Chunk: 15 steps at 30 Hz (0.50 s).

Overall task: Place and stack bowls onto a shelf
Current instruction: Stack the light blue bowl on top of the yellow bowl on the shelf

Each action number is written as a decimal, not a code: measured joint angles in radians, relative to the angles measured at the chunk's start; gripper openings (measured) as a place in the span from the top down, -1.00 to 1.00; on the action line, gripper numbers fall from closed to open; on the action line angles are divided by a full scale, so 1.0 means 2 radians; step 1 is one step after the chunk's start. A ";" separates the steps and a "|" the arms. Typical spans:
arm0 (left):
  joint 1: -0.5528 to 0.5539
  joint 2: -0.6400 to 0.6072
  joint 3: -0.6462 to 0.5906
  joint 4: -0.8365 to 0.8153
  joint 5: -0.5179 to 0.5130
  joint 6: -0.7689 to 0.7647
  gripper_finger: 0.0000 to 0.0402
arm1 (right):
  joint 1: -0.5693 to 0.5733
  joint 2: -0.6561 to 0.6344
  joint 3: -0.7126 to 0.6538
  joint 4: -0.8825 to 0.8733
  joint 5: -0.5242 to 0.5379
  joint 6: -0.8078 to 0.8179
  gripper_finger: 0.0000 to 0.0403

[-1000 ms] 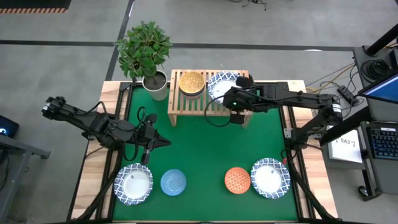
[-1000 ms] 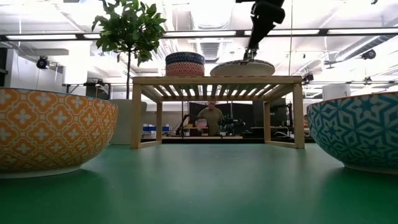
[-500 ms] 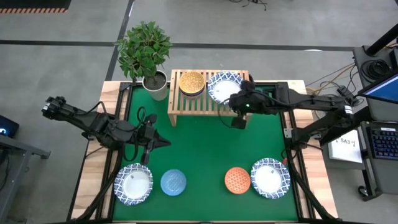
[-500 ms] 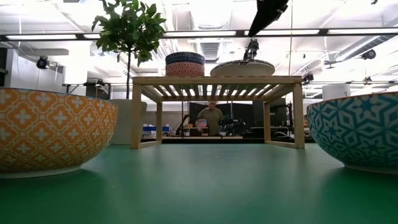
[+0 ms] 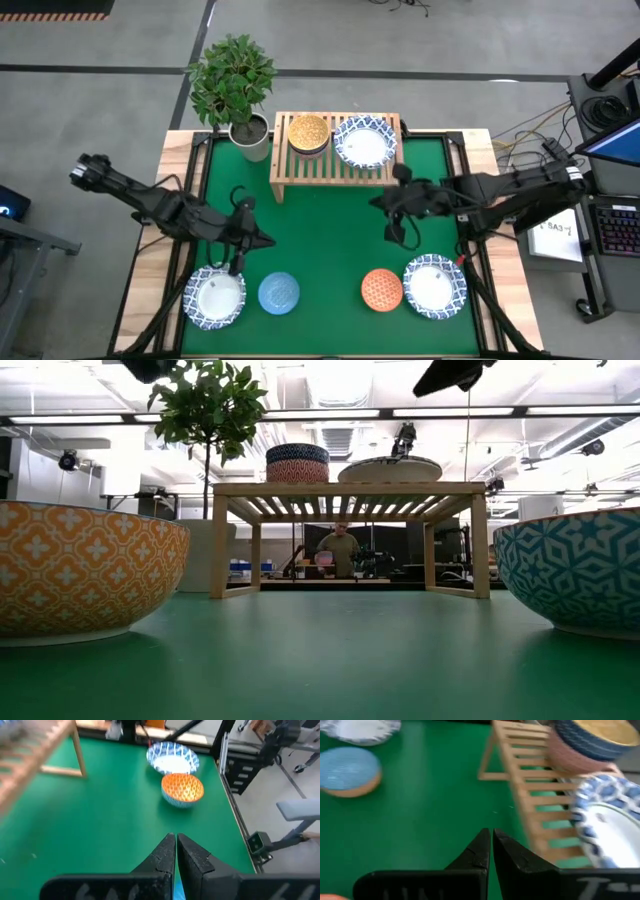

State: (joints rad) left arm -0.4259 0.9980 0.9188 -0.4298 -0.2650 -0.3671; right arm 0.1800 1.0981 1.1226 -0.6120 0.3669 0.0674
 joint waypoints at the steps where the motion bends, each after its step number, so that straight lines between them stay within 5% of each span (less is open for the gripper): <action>1: 0.000 0.006 -0.002 -0.001 0.009 -0.009 1.00 | 0.009 -0.001 -0.007 0.011 0.000 0.001 0.94; 15: -0.004 0.107 -0.002 -0.016 0.101 -0.049 1.00 | 0.082 -0.027 -0.136 0.207 0.030 -0.025 0.94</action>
State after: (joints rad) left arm -0.4335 1.2128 0.9157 -0.4627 -0.0635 -0.4642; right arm 0.3439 1.0436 0.8504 -0.1979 0.4271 0.0172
